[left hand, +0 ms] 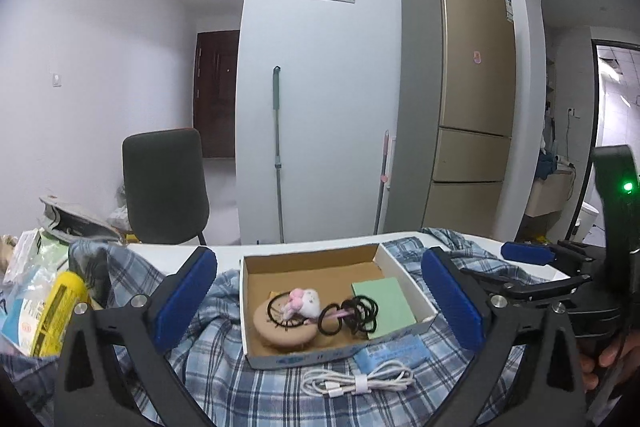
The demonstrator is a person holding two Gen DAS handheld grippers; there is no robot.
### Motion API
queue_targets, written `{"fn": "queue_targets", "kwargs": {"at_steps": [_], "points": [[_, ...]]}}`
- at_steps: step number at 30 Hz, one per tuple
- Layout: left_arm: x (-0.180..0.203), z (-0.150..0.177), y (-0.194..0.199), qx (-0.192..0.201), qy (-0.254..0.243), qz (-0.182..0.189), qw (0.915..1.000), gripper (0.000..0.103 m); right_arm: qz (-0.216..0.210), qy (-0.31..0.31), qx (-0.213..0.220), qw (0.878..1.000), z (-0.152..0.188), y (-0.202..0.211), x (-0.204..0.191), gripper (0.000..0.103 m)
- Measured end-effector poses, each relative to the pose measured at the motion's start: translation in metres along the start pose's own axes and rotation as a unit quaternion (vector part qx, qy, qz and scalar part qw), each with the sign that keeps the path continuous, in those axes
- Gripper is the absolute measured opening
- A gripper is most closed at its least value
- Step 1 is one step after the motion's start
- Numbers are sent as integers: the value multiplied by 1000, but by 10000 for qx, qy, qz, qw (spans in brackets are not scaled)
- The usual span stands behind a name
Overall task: Organize soft objects
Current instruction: 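Lower the right tool onto the white cable and grasp it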
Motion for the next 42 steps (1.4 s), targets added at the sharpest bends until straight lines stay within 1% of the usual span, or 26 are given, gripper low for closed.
{"fn": "queue_targets", "kwargs": {"at_steps": [4,6,14,20,21,22,23,24,25,26,28,29,30,32,34,36,38,40,42], "points": [[-3,13,-5,-163,-105,-74,9998,103,9,59,-268,9996,17,-16,-3,84],[-7,18,-6,-206,-73,-87,9997,103,-7,81,-391,9992,24,-22,-5,84],[-16,36,-14,-361,52,-99,9993,103,-70,106,-627,9980,45,-37,-11,84],[-18,38,-12,-382,88,-84,9992,103,-147,169,-722,9971,54,-43,-17,84],[-18,39,-12,-405,94,-72,9991,103,-168,217,-735,9969,54,-44,-21,81],[-17,39,-11,-458,88,-22,9989,103,-218,262,-763,9965,54,-45,-25,73],[-15,39,-9,-499,70,28,9987,103,-296,287,-806,9959,55,-46,-30,71],[-13,39,-7,-502,43,-9,9987,103,-377,305,-855,9952,56,-47,-35,66],[-15,37,-5,-495,-12,-192,9986,103,-478,320,-913,9942,56,-49,-40,59],[-16,36,-3,-500,-14,-261,9984,103,-610,311,-981,9928,57,-51,-46,54],[-21,36,-3,-624,64,-298,9976,103,-763,306,-1091,9906,59,-56,-56,43],[-24,36,-2,-639,128,-299,9974,103,-820,330,-1130,9896,59,-58,-61,40],[-27,35,-2,-634,167,-315,9974,103,-839,357,-1155,9891,60,-61,-64,34],[-35,34,-1,-605,278,-345,9972,103,-883,415,-1229,9876,62,-67,-71,32],[-41,35,-1,-600,386,-318,9969,103,-1007,480,-1329,9848,66,-73,-79,26],[-45,36,0,-603,442,-306,9967,103,-1067,534,-1445,9823,70,-80,-86,26],[-47,36,0,-605,439,-310,9967,103,-1264,758,-1573,9765,76,-86,-97,26],[-48,36,0,-616,447,-295,9967,103,-1229,1003,-1646,9735,82,-91,-102,26],[-49,37,-1,-637,490,-255,9964,103,-1245,1092,-1754,9705,90,-94,-104,26]]}}
Point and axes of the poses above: each gripper's, at about its wrist camera, not at the fingertips, and y roughly against the way its jaws point, x to its right, z to its underside, the point moved 10 cm from there along -y, roughly the way its jaws point, and after that the axes turned 4 degrees about z, right-handed, at the moved point
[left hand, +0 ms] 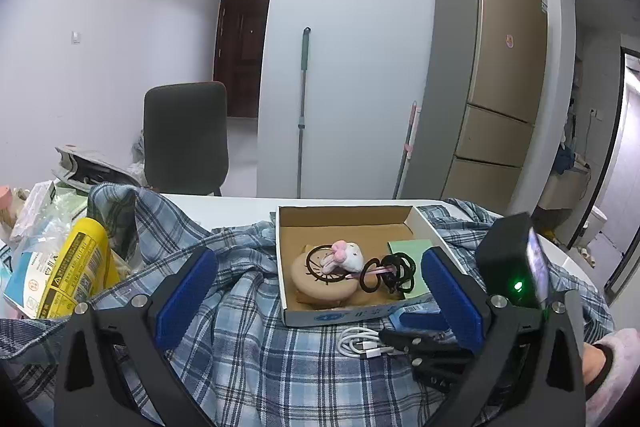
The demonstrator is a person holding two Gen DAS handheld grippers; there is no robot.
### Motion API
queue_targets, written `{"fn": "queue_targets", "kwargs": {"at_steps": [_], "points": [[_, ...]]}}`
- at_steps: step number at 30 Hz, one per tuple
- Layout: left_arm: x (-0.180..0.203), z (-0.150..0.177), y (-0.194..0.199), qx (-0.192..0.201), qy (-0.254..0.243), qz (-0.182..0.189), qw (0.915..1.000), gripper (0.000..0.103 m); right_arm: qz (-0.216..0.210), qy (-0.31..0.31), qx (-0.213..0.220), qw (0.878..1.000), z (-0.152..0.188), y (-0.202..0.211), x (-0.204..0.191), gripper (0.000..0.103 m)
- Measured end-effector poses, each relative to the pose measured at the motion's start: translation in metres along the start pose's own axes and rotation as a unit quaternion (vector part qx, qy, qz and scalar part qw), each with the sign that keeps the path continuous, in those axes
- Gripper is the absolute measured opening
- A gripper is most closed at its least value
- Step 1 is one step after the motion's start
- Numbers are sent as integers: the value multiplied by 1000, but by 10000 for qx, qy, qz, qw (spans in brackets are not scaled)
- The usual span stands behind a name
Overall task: Organize soft objects
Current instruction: 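Lower the right tool onto the white cable and grasp it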
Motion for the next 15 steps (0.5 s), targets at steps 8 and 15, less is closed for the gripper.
{"fn": "queue_targets", "kwargs": {"at_steps": [8,15], "points": [[0,2,-2,-81,41,102,9999,103,-337,56,-368,9987,18,-1,-3,26],[3,3,-1,-79,10,149,9999,103,-197,710,-404,9965,33,10,-17,62]]}}
Point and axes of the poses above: each gripper's, at about its wrist camera, not at the fingertips, and y roughly against the way its jaws point, x to its right, z to its underside, the point moved 10 cm from there along -y, roughly the way its jaws point, and after that the axes turned 4 degrees about z, right-handed, at the moved point
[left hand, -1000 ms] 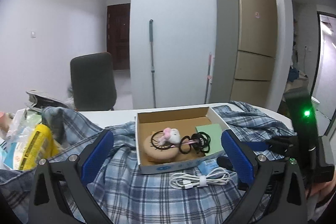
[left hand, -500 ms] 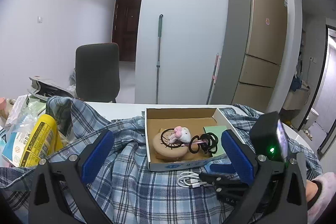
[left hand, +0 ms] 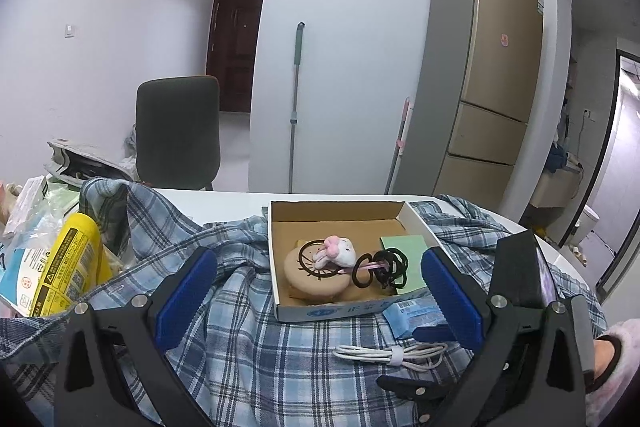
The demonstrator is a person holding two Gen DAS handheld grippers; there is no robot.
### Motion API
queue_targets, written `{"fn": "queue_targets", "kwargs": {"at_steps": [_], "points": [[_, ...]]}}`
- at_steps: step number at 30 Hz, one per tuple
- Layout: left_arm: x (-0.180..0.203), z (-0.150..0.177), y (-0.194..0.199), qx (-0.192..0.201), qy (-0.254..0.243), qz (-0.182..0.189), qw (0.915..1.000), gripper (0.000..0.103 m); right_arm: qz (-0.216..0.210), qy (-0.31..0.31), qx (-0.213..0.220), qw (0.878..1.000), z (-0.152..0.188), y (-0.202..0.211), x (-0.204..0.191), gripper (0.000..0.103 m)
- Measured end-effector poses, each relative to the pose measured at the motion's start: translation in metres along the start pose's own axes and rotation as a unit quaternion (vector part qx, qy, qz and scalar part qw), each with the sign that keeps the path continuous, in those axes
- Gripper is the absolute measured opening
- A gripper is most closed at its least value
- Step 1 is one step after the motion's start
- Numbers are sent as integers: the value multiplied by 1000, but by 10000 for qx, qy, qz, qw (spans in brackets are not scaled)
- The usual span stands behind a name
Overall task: Organize soft objects
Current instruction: 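Lower the right tool onto the white cable and grasp it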
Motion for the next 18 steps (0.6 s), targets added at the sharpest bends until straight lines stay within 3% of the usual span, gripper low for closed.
{"fn": "queue_targets", "kwargs": {"at_steps": [3,11,13,18], "points": [[0,1,-1,-25,-9,7,10000,103,11,11,-78,10000,3,-5,4,61],[-1,5,-5,-101,-8,-3,9999,103,-15,-150,-220,9996,9,-16,17,34],[0,5,-5,-100,-22,6,9999,103,-9,-112,-199,9997,10,-14,16,22],[1,5,-5,-91,-39,25,9999,103,-63,-198,-33,9998,9,4,16,20]]}}
Point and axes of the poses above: each gripper's, at about its wrist camera, not at the fingertips, and y roughly against the way its jaws point, x to its right, z to its underside, the point moved 10 cm from there along -y, roughly the way its jaws point, and after that the axes turned 4 degrees about z, right-handed, at the moved point
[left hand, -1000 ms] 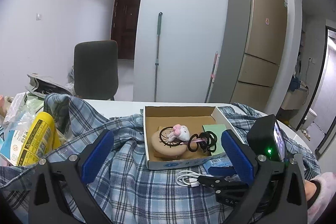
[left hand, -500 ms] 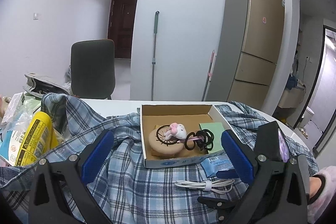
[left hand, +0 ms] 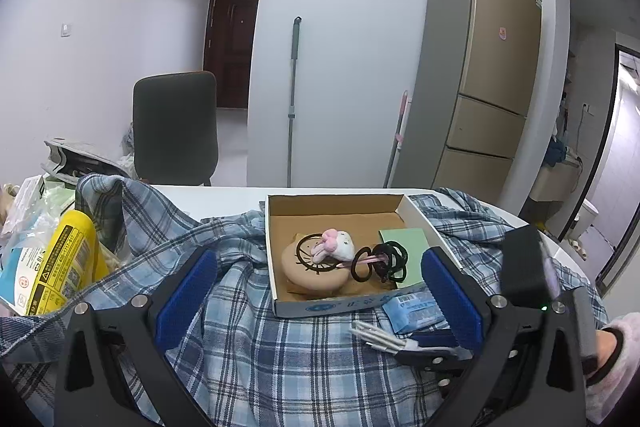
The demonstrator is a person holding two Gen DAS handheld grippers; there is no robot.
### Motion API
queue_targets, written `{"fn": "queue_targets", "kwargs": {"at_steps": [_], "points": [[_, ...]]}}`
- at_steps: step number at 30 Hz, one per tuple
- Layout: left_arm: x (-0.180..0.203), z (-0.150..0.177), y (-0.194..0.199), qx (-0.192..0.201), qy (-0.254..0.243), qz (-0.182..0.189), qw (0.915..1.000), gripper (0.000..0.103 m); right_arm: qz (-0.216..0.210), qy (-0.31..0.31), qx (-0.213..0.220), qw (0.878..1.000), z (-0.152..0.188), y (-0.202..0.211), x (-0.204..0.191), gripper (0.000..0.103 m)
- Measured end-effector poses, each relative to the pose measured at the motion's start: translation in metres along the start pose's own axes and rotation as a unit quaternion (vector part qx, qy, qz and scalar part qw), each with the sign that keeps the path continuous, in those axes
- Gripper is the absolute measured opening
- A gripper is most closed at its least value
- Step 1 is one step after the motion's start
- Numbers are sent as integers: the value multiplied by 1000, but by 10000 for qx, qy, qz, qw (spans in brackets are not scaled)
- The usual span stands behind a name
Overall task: Organize soft objects
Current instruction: 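Lower the right tool onto the white cable and grasp it, then lift the white cable with the right tool toward the box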
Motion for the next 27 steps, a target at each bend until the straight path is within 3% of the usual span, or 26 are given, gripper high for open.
{"fn": "queue_targets", "kwargs": {"at_steps": [3,8,11,14,15,18,19,24,27], "points": [[1,0,1,11,-12,8,10000,103,-71,-467,41,9989,1,16,8,20],[4,-1,5,42,-64,22,10000,103,158,-1295,-55,9914,22,31,33,20],[7,-2,6,58,-90,46,9999,103,488,-1366,-78,9894,39,36,50,21],[9,-2,7,67,-132,45,9999,103,522,-1352,-217,9892,52,33,53,22],[10,-2,7,66,-141,43,9999,103,517,-1275,-282,9901,54,32,52,25],[11,0,7,42,-168,34,9998,103,470,-969,-449,9932,61,26,45,53],[11,0,7,33,-165,39,9999,103,398,-895,-469,9941,64,26,43,54],[14,1,4,7,-221,69,9997,103,435,-498,-499,9966,76,29,39,52],[17,4,2,-51,-283,81,9996,103,466,-428,-546,9965,78,25,41,31]]}}
Point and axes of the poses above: each gripper's, at about its wrist camera, not at the fingertips, and y roughly against the way its jaws point, x to its right, z to its underside, the point moved 10 cm from there along -y, roughly the way its jaws point, and after that the axes turned 4 degrees about z, right-handed, at the moved point
